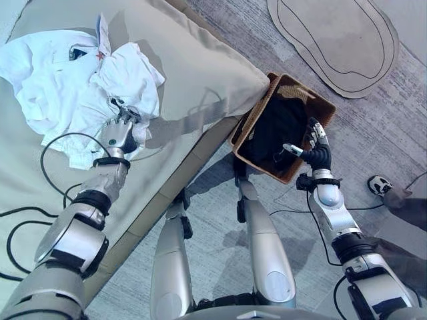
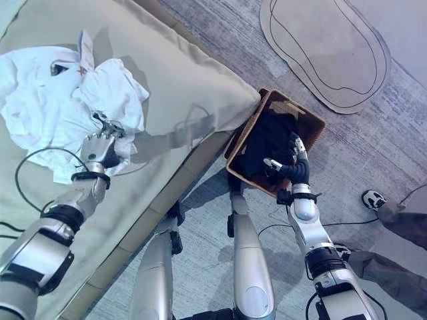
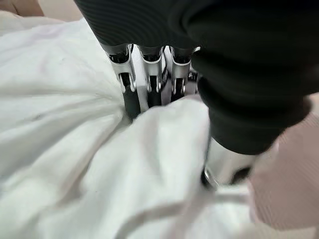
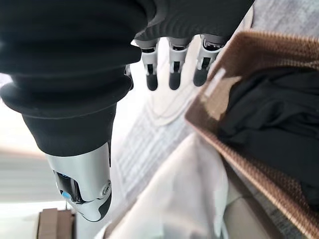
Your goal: Pick up clothes into the bucket
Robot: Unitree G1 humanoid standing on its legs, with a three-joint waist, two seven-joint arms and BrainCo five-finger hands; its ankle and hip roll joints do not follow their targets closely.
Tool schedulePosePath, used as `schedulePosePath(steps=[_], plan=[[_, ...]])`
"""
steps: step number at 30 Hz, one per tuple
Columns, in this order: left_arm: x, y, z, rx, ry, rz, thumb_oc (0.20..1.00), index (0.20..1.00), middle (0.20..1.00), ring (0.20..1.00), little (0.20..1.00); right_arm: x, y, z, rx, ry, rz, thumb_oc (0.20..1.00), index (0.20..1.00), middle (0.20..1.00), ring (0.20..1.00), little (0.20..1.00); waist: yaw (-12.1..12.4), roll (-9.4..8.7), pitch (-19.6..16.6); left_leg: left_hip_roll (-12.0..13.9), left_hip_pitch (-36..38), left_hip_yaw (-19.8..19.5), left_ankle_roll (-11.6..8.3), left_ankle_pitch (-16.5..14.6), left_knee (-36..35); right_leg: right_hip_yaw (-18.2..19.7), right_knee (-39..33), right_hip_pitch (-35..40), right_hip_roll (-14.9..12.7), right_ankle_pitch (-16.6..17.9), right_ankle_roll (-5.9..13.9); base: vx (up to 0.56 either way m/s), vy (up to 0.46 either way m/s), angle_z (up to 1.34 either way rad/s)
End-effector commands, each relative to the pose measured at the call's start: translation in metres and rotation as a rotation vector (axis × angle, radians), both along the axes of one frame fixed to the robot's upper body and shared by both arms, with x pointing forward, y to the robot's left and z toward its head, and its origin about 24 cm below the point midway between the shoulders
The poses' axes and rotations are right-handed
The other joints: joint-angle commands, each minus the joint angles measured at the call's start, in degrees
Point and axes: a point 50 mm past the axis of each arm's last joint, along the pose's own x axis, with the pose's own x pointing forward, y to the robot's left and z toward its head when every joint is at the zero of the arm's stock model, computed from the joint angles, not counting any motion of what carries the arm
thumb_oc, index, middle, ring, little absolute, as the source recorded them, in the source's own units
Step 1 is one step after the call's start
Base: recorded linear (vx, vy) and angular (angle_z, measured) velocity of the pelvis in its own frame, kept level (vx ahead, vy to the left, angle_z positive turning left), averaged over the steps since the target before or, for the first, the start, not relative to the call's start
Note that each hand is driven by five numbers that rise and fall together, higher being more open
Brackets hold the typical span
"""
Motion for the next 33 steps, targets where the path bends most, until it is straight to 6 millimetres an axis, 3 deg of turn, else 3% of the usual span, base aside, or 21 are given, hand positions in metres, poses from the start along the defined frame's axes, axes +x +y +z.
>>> schedulePosePath(steps=[1,9,16,17,18,19,22,26,27,28,33], plan=[[-0.025,0.036,-0.037,0.016,0.224,0.149,0.2,0.2,0.2,0.2,0.2,-0.006,-0.005,0.019,-0.007,-0.092,0.019,1.0,1.0,1.0,1.0,1.0,-0.76,-1.22,-3.05,1.42,-6.39,-2.59,0.49,0.02,6.09,0.69,8.16,-1.38,-4.35,-4.16,4.51,0.0,0.0,0.0],[-0.028,0.033,-0.044,-0.044,0.218,0.123,0.2,0.2,0.2,0.2,0.2,-0.007,-0.004,0.014,-0.012,-0.077,0.016,1.0,1.0,1.0,1.0,1.0,-0.65,-1.16,-4.15,1.03,-6.08,-2.61,0.54,0.01,5.75,0.74,7.86,-1.21,-4.34,-3.91,4.52,0.0,0.01,-0.02],[-0.041,0.025,-0.07,-0.112,0.244,0.105,0.2,0.2,0.2,0.2,0.2,-0.01,0.0,0.001,-0.023,-0.029,0.03,1.0,1.0,1.0,1.0,1.0,0.37,-1.13,-5.55,0.71,0.88,-2.75,0.19,0.92,1.38,-0.16,5.38,5.04,-4.94,-3.57,4.77,0.02,0.0,0.0],[-0.043,0.02,-0.074,-0.158,0.233,0.093,0.2,0.2,0.2,0.2,0.2,-0.01,-0.001,-0.001,-0.026,-0.019,0.026,1.0,1.0,1.0,1.0,1.0,0.78,-0.95,-6.0,0.65,2.71,-2.76,0.1,1.09,0.26,-0.51,4.74,6.81,-5.17,-3.54,4.84,0.11,-0.011,0.01],[-0.044,0.01,-0.076,-0.339,0.154,0.072,0.2,0.2,0.2,0.2,0.2,-0.013,-0.003,-0.005,-0.027,-0.006,0.013,1.0,1.0,1.0,1.0,1.0,1.72,-0.67,-6.6,0.37,5.99,-3.01,0.09,1.45,-1.77,-0.96,3.48,10.07,-5.51,-3.37,4.91,0.08,-0.012,0.02],[-0.045,0.011,-0.076,-0.339,0.154,0.073,0.2,0.2,0.2,0.2,0.2,-0.013,-0.003,-0.005,-0.027,-0.006,0.014,1.0,1.0,1.0,1.0,1.0,1.55,-0.7,-6.64,0.26,6.05,-3.07,0.12,1.79,-2.09,-1.05,3.21,10.16,-5.6,-3.14,4.93,0.1,-0.023,0.04],[-0.056,-0.008,-0.059,-0.56,-0.042,-0.081,0.2,0.2,0.2,0.2,0.2,-0.022,-0.014,-0.016,-0.054,0.038,-0.027,1.0,1.0,1.0,1.0,1.0,4.08,0.21,-8.09,-0.15,12.8,-3.85,0.04,2.07,-5.86,-2.64,-0.25,17.85,-6.12,-3.11,5.09,0.1,-0.04,0.07],[-0.073,-0.017,-0.039,-0.602,-0.148,-0.203,0.2,0.2,0.2,0.2,0.2,-0.027,-0.016,-0.021,-0.104,0.067,-0.021,1.0,1.0,1.0,1.0,1.0,5.59,0.77,-9.47,-0.42,16.46,-4.61,-0.06,2.79,-8.41,-4.08,-3.21,22.64,-6.18,-2.71,5.21,0.07,-0.043,0.24],[-0.077,-0.02,-0.029,-0.645,-0.196,-0.242,0.2,0.2,0.2,0.2,0.2,-0.029,-0.014,-0.025,-0.094,0.079,-0.01,1.0,1.0,1.0,1.0,1.0,6.27,0.93,-10.16,-0.26,17.69,-4.76,-0.22,2.67,-9.15,-4.43,-4.24,24.09,-6.06,-2.61,5.26,0.03,-0.026,0.17],[-0.082,-0.018,-0.033,-0.677,-0.198,-0.237,0.2,0.2,0.2,0.2,0.2,-0.029,-0.012,-0.029,-0.085,0.096,0.005,1.0,1.0,1.0,1.0,1.0,6.47,0.94,-10.82,-0.35,18.35,-4.83,-0.2,3.13,-9.89,-4.68,-5.22,24.86,-5.95,-2.17,5.18,0.05,-0.028,0.17],[-0.092,-0.032,0.007,-0.757,-0.349,-0.399,0.2,0.2,0.2,0.2,0.2,-0.028,0.004,-0.032,-0.077,0.115,0.093,1.0,1.0,1.0,1.0,1.0,7.78,1.18,-14.14,-0.43,22.34,-4.26,-0.6,3.61,-13.55,-6.13,-10.02,29.06,-5.47,-0.69,5.32,0.04,-0.01,0.13]])
